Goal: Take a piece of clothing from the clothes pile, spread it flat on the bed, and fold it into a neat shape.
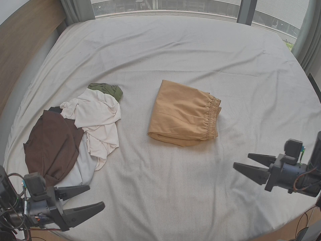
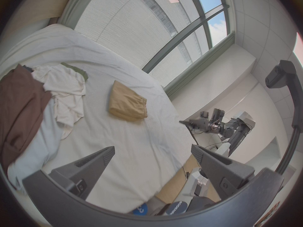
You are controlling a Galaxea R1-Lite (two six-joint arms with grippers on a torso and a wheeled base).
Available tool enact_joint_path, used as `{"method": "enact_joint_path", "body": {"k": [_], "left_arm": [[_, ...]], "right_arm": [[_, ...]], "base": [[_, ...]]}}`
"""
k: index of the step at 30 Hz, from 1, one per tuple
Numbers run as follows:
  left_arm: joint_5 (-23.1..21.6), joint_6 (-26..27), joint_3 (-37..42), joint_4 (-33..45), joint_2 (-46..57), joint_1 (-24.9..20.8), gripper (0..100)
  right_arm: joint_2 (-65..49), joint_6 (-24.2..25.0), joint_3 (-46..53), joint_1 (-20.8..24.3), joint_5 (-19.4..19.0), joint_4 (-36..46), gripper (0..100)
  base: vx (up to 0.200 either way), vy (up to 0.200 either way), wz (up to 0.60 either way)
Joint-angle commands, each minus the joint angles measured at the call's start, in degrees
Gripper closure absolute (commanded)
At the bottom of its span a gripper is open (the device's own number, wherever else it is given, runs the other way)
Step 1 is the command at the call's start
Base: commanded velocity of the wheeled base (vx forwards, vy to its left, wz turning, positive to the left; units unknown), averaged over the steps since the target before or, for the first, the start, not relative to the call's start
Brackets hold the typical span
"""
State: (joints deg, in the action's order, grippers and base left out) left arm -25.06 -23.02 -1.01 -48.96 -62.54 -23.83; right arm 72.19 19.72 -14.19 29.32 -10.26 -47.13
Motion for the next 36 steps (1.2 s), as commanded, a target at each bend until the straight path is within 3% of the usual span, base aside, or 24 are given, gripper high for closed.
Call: {"method": "enact_joint_path", "body": {"k": [1,3,7,11,17,18,21,23,24,26,28,30,32,36], "left_arm": [[7.57,0.08,0.92,12.31,21.32,0.63,0],[9.07,-0.01,1.01,13.36,23.07,2.12,0],[9.16,0.08,1.01,19.07,28.79,9.59,0],[8.98,0.34,1.01,24.08,36.08,15.4,0],[7.84,1.48,1.01,33.66,47.68,21.64,0],[6.87,2.45,1.01,36.39,49.97,23.04,0],[2.92,5.09,1.01,43.6,58.58,24.8,0],[2.04,6.14,0.05,46.94,62.54,24.27,0],[2.83,7.28,-0.22,47.2,62.54,24.18,0],[5.2,8.87,-0.22,47.2,62.54,24.18,0],[13.11,12.56,-0.13,47.29,62.54,24.18,0],[16.54,17.48,-0.13,47.64,62.54,24.18,0],[18.3,21.26,-0.13,47.81,62.54,24.18,0],[22.95,22.4,-0.13,47.9,62.54,24.18,0]], "right_arm": [[-21.04,-1.0,2.85,-8.66,4.2,7.31,0],[-24.82,-1.0,3.47,-11.04,4.2,8.46,0],[-34.66,-1.0,4.35,-18.24,3.94,13.55,0],[-47.32,-2.06,5.75,-25.89,3.23,22.34,0],[-65.95,-6.01,5.58,-36.0,-3.09,39.57,0],[-66.83,-6.54,6.63,-36.44,-4.24,40.98,0],[-65.95,-8.21,11.11,-36.35,-2.39,37.29,0],[-65.95,-13.22,14.19,-36.35,-1.42,38.87,0],[-66.13,-16.91,13.75,-36.17,0.6,45.02,0],[-66.22,-17.26,13.4,-36.26,4.29,47.04,0],[-65.95,-17.97,14.19,-36.35,8.68,44.14,0],[-65.86,-20.69,14.19,-36.35,9.39,46.95,0],[-65.86,-19.46,14.19,-36.44,9.74,47.66,0],[-66.13,-19.99,14.19,-35.91,9.65,47.39,0]], "base": [[0.0,0.0,0.0],[0.0,0.0,0.0],[0.0,0.0,0.0],[0.0,0.0,0.0],[0.0,0.0,0.0],[0.0,0.0,0.0],[0.0,0.0,0.0],[0.0,0.0,0.0],[0.0,0.0,0.0],[0.0,0.0,0.0],[0.0,0.0,0.0],[0.0,0.0,0.0],[0.0,0.0,0.0],[0.0,0.0,0.0]]}}
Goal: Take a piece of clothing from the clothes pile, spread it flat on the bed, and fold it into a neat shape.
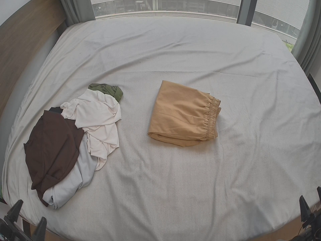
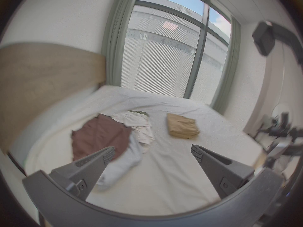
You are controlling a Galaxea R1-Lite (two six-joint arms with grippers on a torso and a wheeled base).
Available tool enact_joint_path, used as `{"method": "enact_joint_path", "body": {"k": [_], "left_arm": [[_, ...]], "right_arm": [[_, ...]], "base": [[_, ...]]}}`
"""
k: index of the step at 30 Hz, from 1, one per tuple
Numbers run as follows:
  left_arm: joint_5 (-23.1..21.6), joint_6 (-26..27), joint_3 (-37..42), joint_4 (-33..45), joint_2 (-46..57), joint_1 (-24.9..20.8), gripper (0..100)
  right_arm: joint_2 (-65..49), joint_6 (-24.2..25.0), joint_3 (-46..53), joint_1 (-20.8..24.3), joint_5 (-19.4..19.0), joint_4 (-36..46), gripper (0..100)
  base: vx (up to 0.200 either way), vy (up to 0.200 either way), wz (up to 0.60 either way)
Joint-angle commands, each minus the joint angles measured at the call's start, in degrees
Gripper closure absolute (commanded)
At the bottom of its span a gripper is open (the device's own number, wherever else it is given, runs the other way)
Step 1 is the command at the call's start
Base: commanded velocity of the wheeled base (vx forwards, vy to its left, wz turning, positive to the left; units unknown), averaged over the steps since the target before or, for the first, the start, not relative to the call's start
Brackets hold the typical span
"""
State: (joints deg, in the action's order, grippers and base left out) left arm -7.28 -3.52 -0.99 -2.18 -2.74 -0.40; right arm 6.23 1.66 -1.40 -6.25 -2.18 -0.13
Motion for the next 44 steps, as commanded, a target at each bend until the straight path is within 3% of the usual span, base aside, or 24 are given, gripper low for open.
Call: {"method": "enact_joint_path", "body": {"k": [1,3,4,12,16,17,19,21,24,27,44], "left_arm": [[5.78,3.52,-0.07,1.13,2.74,0.75,0],[6.22,5.28,-0.16,1.13,2.74,0.75,0],[6.49,5.54,-0.16,1.13,2.74,0.75,0],[5.78,5.63,-0.24,1.92,2.74,0.67,0],[-1.95,2.73,-0.24,1.83,2.74,0.67,0],[-1.95,2.73,-0.24,1.83,2.74,0.67,0],[7.89,3.44,-0.33,2.09,2.74,0.75,0],[11.94,3.35,-0.42,2.36,2.74,0.84,0],[10.79,3.52,-0.24,2.09,2.74,0.75,0],[5.43,3.52,0.99,2.18,2.74,0.49,0],[5.43,3.52,0.99,2.09,2.74,0.67,0]], "right_arm": [[-0.43,-2.19,1.4,0.72,1.39,0.49,0],[-0.96,-2.36,1.4,5.99,1.22,0.49,0],[-1.4,-2.36,1.4,6.52,1.22,0.49,0],[-6.23,-1.83,1.4,6.34,1.48,0.31,0],[-6.23,-1.75,1.4,6.34,1.48,0.22,0],[-6.23,-1.75,1.4,6.34,1.48,0.22,0],[-6.23,-1.66,1.4,6.34,1.48,0.31,0],[-6.23,-1.75,1.4,6.34,1.48,0.31,0],[-6.23,-1.66,1.4,6.34,1.48,0.31,0],[-6.23,-1.66,1.4,6.43,1.48,0.22,0],[-6.23,-1.66,1.4,6.25,1.22,0.31,0]], "base": [[0.0,0.0,0.0],[0.0,0.0,0.0],[0.0,0.0,0.0],[0.0,0.0,0.0],[0.0,0.0,0.0],[0.0,0.0,0.0],[0.0,0.0,0.0],[0.0,0.0,0.0],[0.0,0.0,0.0],[0.0,0.0,0.0],[0.0,0.0,0.0]]}}
